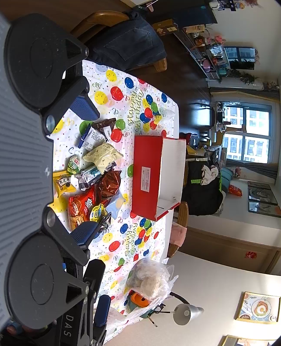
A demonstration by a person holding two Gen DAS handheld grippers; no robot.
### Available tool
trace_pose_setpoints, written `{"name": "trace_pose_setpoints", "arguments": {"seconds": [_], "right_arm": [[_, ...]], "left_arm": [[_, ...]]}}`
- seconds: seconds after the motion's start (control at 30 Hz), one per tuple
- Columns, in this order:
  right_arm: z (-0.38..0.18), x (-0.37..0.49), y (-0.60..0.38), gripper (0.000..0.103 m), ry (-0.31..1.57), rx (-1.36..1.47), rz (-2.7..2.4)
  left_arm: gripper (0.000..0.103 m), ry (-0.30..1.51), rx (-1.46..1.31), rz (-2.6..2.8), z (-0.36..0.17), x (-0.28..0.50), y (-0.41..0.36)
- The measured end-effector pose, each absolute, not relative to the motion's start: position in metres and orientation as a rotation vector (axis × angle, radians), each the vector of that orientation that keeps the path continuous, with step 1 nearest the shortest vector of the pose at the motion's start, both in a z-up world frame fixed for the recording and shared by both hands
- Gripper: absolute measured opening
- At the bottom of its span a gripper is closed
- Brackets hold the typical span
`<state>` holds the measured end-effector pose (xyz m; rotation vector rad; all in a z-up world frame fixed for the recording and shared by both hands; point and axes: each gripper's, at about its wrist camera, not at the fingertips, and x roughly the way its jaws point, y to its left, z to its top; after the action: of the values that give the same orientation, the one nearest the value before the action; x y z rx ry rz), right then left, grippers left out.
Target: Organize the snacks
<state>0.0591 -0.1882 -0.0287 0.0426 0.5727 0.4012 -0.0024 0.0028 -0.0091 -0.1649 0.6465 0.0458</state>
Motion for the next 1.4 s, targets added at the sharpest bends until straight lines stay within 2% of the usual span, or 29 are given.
{"name": "trace_pose_setpoints", "arguments": {"seconds": [0.3, 0.87, 1.03, 1.4], "right_arm": [[-0.029, 0.068, -0.192, 0.101, 0.547, 0.023, 0.395], [-0.071, 0.148, -0.196, 0.1, 0.706, 0.022, 0.432], [-0.09, 0.181, -0.202, 0.091, 0.748, -0.02, 0.428], [-0.128, 0.245, -0.207, 0.085, 0.897, 0.054, 0.397]], "left_arm": [[0.1, 0.662, -0.157, 0.036, -0.009, 0.012, -0.002], [0.1, 0.796, -0.215, 0.101, -0.039, 0.071, 0.011], [0.1, 0.817, -0.236, 0.131, -0.048, 0.091, 0.018], [0.099, 0.887, -0.299, 0.195, -0.078, 0.138, 0.031]]}}
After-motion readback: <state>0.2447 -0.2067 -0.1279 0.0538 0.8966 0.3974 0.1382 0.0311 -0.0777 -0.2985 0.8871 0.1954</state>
